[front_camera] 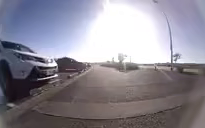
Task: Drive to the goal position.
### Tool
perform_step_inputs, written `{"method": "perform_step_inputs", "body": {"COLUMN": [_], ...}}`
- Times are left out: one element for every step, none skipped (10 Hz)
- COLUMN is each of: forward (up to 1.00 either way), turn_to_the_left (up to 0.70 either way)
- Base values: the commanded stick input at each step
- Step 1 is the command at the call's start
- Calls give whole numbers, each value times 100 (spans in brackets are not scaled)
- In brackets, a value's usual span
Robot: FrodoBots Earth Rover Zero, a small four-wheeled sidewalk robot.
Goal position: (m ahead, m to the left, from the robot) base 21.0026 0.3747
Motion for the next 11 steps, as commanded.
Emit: {"method": "perform_step_inputs", "body": {"forward": [70, 70, 70, 70, 70, 70, 70, 70, 70, 70, 70], "turn_to_the_left": [-35, -35, -35, -35, -35, -35, -35, -35, -35, -35, -33]}}
